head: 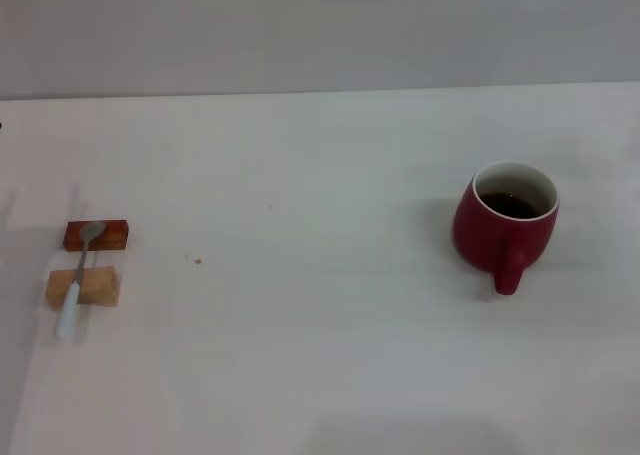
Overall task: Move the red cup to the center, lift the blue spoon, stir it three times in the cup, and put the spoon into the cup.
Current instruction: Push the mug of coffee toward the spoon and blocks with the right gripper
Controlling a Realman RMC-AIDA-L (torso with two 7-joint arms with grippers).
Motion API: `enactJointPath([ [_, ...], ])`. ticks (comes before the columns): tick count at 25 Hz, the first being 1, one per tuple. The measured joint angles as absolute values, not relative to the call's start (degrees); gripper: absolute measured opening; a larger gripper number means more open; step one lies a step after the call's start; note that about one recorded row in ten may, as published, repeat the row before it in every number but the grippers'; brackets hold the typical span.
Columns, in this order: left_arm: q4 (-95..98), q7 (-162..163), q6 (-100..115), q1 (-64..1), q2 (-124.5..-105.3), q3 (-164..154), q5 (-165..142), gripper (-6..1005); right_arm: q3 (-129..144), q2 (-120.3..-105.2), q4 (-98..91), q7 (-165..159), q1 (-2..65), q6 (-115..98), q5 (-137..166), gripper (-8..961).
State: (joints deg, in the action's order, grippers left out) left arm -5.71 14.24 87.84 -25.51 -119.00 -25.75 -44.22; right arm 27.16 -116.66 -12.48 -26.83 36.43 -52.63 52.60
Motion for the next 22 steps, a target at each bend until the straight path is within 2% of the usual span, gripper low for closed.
enactJointPath([
  [1,-5.71,14.24,87.84,-25.51,-119.0,-25.75,-44.22,841,28.81,-115.76,-13.47,-31.01,35.78,-51.56,55.69,253],
  [2,-5.71,14.24,87.69,-25.57,-119.0,-25.75,-44.23,841,28.81,-115.76,-13.47,-31.01,35.78,-51.56,55.69,208],
  [3,-5.71,14.24,87.15,-25.84,-119.0,-25.75,-44.26,841,31.34,-113.74,-14.55,-38.42,34.7,-50.48,61.32,162],
  [4,-5.71,14.24,87.15,-25.84,-119.0,-25.75,-44.26,841,31.34,-113.74,-14.55,-38.42,34.7,-50.48,61.32,139],
  [6,-5.7,14.24,86.59,-26.03,-119.0,-25.75,-44.28,841,32.85,-111.81,-14.91,-44.99,33.92,-50.55,67.34,92],
  [10,-5.6,14.24,85.9,-26.28,-119.0,-25.75,-44.3,842,36.28,-108.89,-17.67,-60.05,32.71,-51.51,85.49,-2],
  [15,-5.39,14.24,85.67,-26.52,-119.0,-25.75,-44.31,842,36.37,-108.57,-20.25,-65.51,31.91,-54.75,98.57,-3],
  [22,-5.36,14.24,85.49,-27.32,-118.98,-25.75,-44.21,842,36.63,-109.02,-20.61,-65.86,30.94,-58.58,102.21,-1],
])
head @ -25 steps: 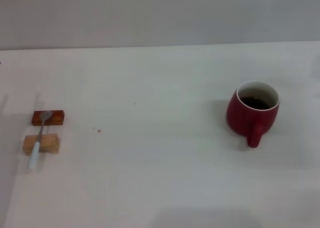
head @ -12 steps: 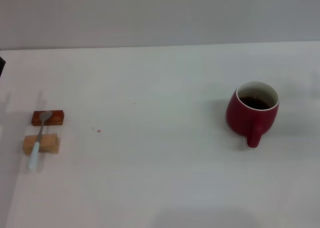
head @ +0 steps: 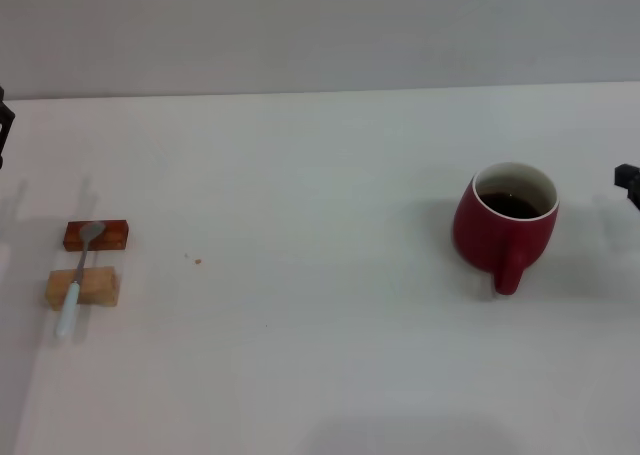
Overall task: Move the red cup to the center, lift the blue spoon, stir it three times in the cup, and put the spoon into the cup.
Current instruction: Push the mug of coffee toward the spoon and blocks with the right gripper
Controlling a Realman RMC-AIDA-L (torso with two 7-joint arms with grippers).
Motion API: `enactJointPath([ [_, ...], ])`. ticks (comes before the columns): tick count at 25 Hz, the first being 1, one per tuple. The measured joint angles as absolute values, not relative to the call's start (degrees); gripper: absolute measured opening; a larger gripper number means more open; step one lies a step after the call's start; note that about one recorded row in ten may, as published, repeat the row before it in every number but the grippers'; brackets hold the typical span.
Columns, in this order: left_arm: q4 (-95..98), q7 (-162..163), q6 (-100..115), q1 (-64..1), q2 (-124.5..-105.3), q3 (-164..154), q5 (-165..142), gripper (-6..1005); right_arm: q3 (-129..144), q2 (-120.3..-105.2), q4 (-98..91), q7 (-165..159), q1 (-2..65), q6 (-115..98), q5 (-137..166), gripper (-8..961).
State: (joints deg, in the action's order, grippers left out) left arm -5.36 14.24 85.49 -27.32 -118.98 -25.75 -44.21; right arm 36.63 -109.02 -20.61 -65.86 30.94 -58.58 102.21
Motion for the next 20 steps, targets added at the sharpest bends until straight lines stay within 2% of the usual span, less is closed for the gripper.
enactJointPath([
  [10,-5.52,14.24,85.49,-27.76,-119.11,-25.75,-44.29,841,41.37,-109.37,-20.64,-65.73,31.69,-59.85,102.62,3],
  [20,-5.76,14.23,85.51,-27.96,-119.11,-25.75,-44.3,842,42.63,-111.41,-20.13,-65.8,34.08,-59.28,103.94,7],
])
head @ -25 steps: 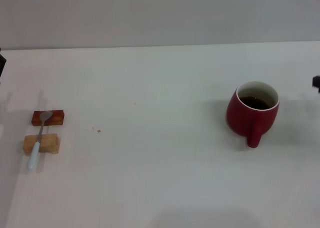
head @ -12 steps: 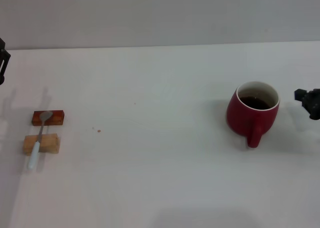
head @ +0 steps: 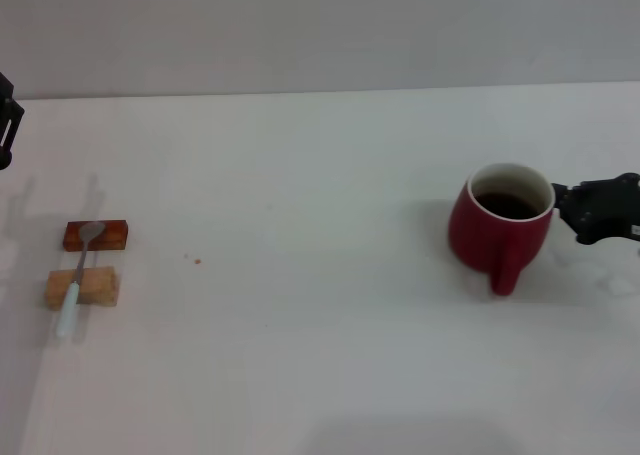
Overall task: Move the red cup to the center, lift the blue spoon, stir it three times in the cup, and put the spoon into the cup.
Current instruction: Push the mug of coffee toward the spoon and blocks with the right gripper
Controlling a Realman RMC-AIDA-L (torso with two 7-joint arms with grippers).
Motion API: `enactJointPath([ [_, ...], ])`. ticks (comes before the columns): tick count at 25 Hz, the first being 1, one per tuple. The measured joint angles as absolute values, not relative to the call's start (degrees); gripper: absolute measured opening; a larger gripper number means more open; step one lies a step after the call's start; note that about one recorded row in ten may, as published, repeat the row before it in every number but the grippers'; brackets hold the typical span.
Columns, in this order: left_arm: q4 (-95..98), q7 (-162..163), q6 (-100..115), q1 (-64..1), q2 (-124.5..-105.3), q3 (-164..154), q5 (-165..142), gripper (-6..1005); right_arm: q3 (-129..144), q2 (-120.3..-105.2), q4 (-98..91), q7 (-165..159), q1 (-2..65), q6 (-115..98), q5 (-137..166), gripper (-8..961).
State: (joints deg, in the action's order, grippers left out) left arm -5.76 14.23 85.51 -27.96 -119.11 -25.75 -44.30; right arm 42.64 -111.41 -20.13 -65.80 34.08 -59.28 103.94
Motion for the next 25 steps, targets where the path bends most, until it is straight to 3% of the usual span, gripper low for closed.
enactJointPath([
  [10,-5.89,14.24,84.88,-27.61,-119.01,-25.75,-44.2,841,42.61,-114.63,-20.2,-65.84,36.25,-58.37,104.37,11],
  [15,-5.89,14.24,84.66,-27.42,-118.94,-25.75,-44.15,842,42.88,-117.85,-19.73,-63.37,38.54,-54.27,104.65,13],
  [25,-6.04,14.27,84.44,-26.69,-119.0,-26.01,-44.29,842,43.33,-118.74,-16.82,-62.2,41.77,-51.83,104.56,17],
])
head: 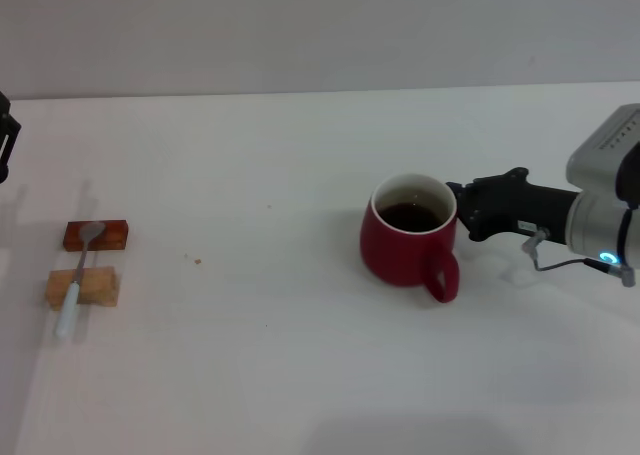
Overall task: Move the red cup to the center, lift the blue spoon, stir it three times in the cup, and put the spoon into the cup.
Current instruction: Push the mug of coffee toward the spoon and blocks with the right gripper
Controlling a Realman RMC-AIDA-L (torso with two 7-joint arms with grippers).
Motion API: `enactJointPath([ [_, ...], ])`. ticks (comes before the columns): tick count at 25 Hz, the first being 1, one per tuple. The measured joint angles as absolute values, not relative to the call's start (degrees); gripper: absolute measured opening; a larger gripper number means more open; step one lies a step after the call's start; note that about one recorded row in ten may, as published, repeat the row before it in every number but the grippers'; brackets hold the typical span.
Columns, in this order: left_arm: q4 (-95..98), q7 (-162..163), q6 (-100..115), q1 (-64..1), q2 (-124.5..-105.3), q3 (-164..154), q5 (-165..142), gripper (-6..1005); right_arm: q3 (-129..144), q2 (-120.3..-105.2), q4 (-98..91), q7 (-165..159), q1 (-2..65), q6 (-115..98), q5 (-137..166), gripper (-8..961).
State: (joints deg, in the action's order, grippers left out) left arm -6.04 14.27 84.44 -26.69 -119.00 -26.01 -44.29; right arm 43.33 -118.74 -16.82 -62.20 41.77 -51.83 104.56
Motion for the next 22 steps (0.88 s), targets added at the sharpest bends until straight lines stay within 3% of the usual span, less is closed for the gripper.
enactJointPath([
  [22,-5.9,17.09,83.87,-26.07,-118.74,-27.0,-44.3,842,44.77,-119.14,-13.81,-59.85,43.78,-51.85,101.97,26],
])
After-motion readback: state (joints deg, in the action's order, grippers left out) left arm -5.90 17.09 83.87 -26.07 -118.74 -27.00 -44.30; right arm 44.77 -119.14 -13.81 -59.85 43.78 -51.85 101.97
